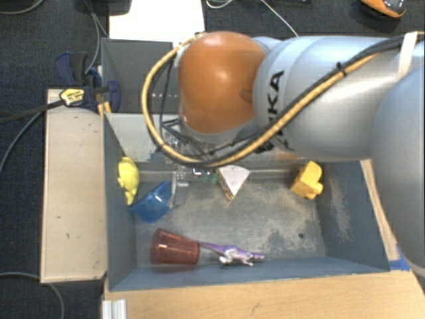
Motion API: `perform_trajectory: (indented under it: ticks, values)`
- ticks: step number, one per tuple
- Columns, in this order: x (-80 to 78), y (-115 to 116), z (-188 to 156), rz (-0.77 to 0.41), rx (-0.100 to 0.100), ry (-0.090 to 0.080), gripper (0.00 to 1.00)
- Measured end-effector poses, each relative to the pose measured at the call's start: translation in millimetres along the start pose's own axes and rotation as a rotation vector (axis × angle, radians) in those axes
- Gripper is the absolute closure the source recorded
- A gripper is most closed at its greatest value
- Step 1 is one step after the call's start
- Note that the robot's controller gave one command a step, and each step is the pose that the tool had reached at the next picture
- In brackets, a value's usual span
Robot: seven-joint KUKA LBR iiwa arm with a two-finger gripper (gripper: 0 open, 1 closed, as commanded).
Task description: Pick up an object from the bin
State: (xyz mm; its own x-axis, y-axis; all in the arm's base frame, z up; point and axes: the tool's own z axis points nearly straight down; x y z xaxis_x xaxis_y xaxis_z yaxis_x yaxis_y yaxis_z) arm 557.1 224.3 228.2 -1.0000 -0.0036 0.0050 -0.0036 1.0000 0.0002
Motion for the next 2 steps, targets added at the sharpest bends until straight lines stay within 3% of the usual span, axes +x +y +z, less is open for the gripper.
perform_trajectory:
  ticks: [1,2]
  values:
    - [-1.8,-1.3,-5.0,0.005,-0.002,-0.008,0.0]
    - [0.3,6.1,19.5,-0.044,-0.003,-0.013,0.0]
